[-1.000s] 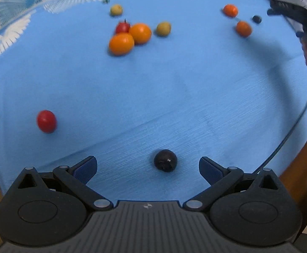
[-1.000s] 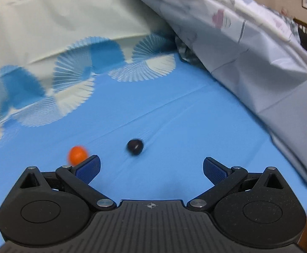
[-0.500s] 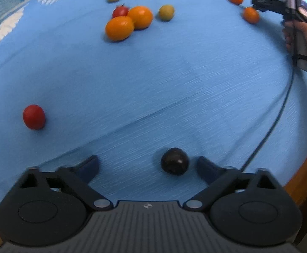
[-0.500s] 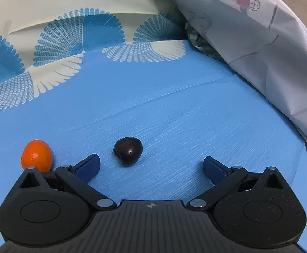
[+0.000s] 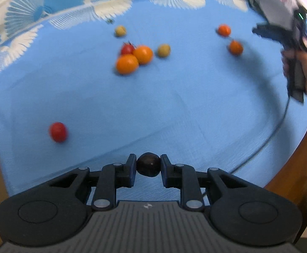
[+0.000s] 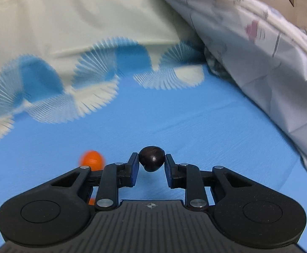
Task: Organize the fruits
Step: 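Close the left gripper on the dark purple fruit, then carry the dark purple fruit with the left gripper into the box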
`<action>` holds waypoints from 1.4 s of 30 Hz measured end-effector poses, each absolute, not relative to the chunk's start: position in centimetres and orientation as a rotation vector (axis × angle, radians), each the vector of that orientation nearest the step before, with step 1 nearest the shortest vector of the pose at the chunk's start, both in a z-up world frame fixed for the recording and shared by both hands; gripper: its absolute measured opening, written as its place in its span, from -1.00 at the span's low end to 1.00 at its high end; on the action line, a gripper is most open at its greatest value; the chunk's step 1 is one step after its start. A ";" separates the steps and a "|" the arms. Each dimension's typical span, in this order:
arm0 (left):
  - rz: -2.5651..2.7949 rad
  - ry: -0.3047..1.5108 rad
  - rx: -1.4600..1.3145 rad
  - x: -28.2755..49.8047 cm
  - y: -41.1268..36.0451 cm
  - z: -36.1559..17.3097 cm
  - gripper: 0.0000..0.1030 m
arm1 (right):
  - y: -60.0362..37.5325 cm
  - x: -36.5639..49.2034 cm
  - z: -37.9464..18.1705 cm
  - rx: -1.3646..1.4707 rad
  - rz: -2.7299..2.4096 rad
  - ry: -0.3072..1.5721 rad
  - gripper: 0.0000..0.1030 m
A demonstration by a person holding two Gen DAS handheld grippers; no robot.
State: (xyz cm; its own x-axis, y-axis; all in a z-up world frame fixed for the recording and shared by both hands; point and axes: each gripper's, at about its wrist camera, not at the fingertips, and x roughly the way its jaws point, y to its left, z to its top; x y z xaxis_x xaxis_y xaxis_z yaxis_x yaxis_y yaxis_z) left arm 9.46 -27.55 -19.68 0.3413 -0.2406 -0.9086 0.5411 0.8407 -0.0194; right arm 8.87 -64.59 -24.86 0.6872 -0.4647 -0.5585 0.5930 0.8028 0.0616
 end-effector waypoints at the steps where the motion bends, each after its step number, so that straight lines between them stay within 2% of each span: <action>1: -0.513 1.100 0.294 9.2 -26.9 -18.6 -0.49 | -63.6 8.0 -23.8 0.245 -0.583 0.538 -0.48; 11: -0.372 1.000 0.194 5.6 -16.6 -8.9 -0.49 | -47.9 -1.1 -12.9 0.253 -0.338 0.413 -0.47; 19: -0.228 0.958 0.134 0.3 -6.2 -3.6 -0.49 | -31.8 -6.6 -8.6 0.297 -0.068 0.402 -0.47; 30: -0.077 0.948 0.033 -7.7 6.6 -2.4 -0.49 | -15.0 -11.6 -6.9 0.214 0.263 0.519 -0.47; 42: -0.064 0.932 -0.052 -9.4 11.7 -2.9 -0.49 | -9.3 -12.8 -6.6 0.116 0.301 0.582 -0.47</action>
State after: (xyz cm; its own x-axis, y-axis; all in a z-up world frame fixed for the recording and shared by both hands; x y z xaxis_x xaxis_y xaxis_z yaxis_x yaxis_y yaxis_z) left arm -9.44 11.75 -2.92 0.5945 -0.0776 -0.8003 0.0323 0.9968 -0.0726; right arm -12.76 -9.35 -6.61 0.7928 0.3122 -0.5235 -0.2470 0.9497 0.1924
